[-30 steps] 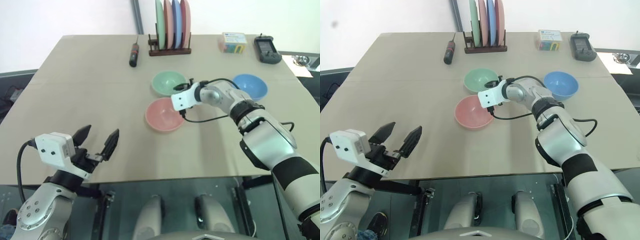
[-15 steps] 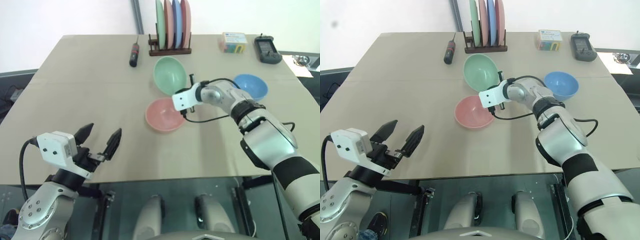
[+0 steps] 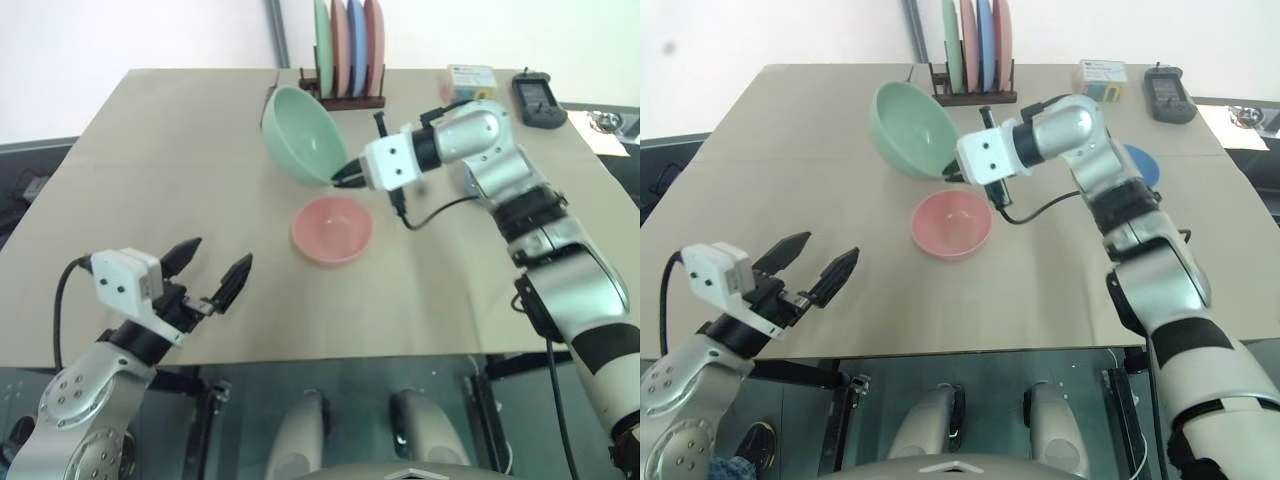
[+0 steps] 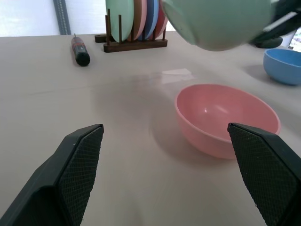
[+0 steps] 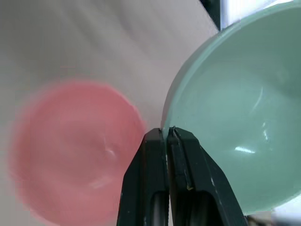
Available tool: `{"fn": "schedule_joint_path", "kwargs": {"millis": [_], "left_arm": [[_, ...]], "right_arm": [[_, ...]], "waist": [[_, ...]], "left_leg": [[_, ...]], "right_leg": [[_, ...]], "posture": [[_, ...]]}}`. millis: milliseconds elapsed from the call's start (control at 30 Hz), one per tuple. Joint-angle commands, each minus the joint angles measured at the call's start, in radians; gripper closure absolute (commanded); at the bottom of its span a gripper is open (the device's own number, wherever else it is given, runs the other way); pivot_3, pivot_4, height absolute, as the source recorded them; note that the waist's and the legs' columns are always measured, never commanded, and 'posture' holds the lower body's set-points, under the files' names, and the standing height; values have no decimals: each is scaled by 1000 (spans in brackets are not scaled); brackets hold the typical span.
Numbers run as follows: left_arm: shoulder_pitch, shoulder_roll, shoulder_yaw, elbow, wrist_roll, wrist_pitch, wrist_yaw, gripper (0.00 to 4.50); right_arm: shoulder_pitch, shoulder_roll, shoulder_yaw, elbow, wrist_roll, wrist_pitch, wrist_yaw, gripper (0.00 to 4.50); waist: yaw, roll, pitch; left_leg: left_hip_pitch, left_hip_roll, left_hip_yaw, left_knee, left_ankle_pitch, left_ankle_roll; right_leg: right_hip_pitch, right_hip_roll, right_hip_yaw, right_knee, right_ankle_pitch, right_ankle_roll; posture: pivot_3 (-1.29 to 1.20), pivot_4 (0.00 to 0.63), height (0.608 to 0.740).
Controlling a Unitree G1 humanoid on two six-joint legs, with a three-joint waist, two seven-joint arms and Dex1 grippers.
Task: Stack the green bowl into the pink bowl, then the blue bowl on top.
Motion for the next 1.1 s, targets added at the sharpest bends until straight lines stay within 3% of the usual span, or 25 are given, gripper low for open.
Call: {"fn": "schedule_joint_path", "kwargs": {"millis": [33,100,233,333,800,1100], "left_arm": [[-31,29,0,15,-8,-22,-29,0],[-43,37,-8,27,-5,-23,-36,0],[-58,43,-19,39,-4,-22,-49,0],[-76,46,-37,47,-5,-21,-55,0],[-282,58,-189,131,-9,-14,-109,0],[-441,52,-268,238,-5,-40,-201,0]], "right_arm": [[53,-56,7,-226,55,149,76,4134],[63,-70,10,-253,31,170,67,3485],[61,-79,3,-261,-2,190,24,1588],[52,-96,-17,-252,-27,224,-18,411],[104,-280,-175,48,-171,543,-413,411],[123,-233,-200,396,-181,584,-593,411]], "waist": [[-1,0,0],[-5,0,0],[-9,0,0],[-7,0,0],[1,0,0],[-10,0,0]], "left_leg": [[0,0,0,0,0,0],[0,0,0,0,0,0],[2,1,1,0,0,0],[1,1,1,0,0,0],[0,-1,2,1,0,0],[0,-1,3,0,0,0]], "right_leg": [[0,0,0,0,0,0],[0,0,0,0,-2,-3],[0,1,0,1,-2,-3],[-1,1,1,1,-2,-3],[-1,0,2,0,-2,-4],[-1,1,4,-1,0,1]], "posture": [[0,150,740],[0,150,740],[0,150,740],[0,150,740],[0,150,740],[0,150,740]]}}
